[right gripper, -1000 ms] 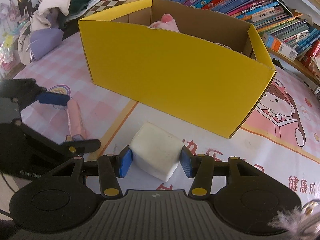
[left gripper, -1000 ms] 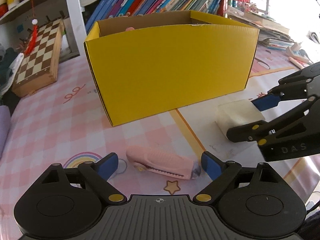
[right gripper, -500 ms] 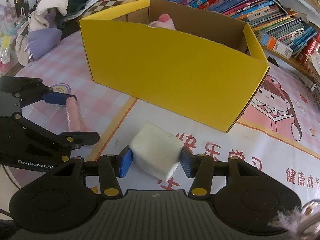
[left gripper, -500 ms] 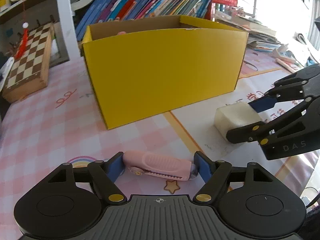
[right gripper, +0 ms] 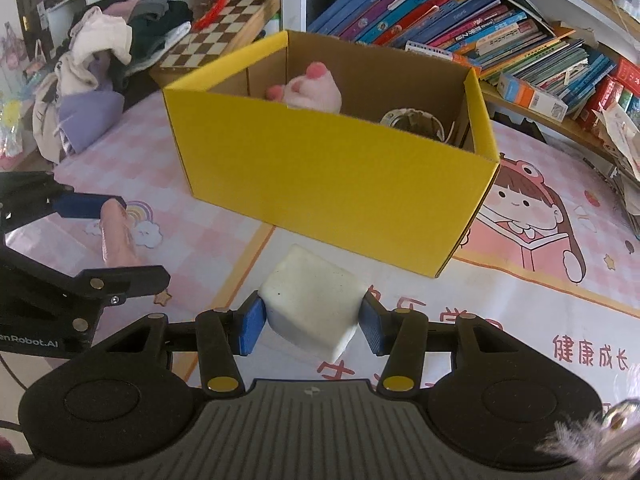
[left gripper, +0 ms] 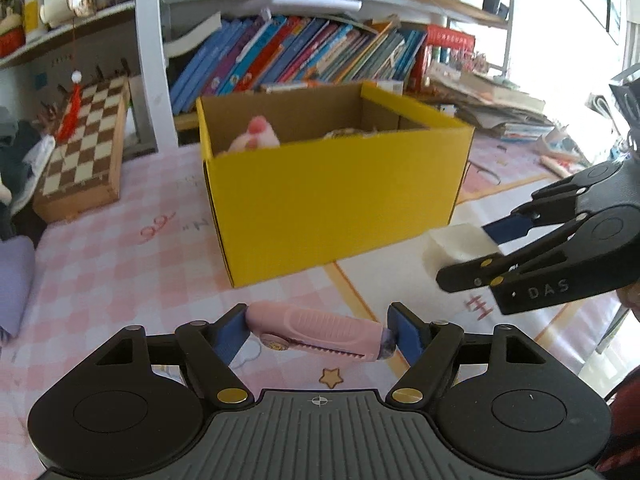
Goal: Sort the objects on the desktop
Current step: 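Carry the box cutter with the left tool while the right tool carries the eraser into the box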
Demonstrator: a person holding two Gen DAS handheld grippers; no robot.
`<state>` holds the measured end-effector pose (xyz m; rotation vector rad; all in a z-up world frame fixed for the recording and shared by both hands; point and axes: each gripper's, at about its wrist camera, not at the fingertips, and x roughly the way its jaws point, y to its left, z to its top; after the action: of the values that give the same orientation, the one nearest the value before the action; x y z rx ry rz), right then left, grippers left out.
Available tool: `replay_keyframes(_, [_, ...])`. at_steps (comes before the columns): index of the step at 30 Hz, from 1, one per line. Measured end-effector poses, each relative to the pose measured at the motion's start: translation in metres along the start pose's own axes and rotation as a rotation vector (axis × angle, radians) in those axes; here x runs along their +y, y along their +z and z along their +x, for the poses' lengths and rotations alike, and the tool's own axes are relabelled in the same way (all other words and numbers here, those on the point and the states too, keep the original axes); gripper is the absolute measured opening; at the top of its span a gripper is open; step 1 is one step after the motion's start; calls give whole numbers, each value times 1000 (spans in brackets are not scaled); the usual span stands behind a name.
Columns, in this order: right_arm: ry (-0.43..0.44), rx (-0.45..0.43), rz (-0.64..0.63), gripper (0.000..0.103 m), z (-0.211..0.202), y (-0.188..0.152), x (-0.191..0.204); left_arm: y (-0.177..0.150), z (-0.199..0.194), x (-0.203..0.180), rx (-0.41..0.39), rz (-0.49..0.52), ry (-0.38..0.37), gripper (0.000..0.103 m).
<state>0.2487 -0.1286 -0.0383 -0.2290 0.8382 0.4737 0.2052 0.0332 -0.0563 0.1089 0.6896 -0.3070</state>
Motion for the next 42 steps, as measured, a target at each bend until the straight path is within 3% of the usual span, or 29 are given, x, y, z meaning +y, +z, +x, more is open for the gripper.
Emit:
replay_keyframes(9, [14,-96,-13,47,-37,20,-4,35,-27,0,-95,15,28,76])
replay_keyframes(17, [-33,-272,-27,47,-65,72,-41,83,-37,0,-199,44,73,76])
replay_keyframes(21, [-53,-299,-63,47,-58,98,-59,104,-27,-6,-215,85,95,76])
replay_keyframes(33, [6,-185,-203,47,20,170,-67,145,45,-4,-106,103,158,76])
replay_keyframes(42, [30,-76,-207,47,87,198,-70,151,92,10,0,78,183,76])
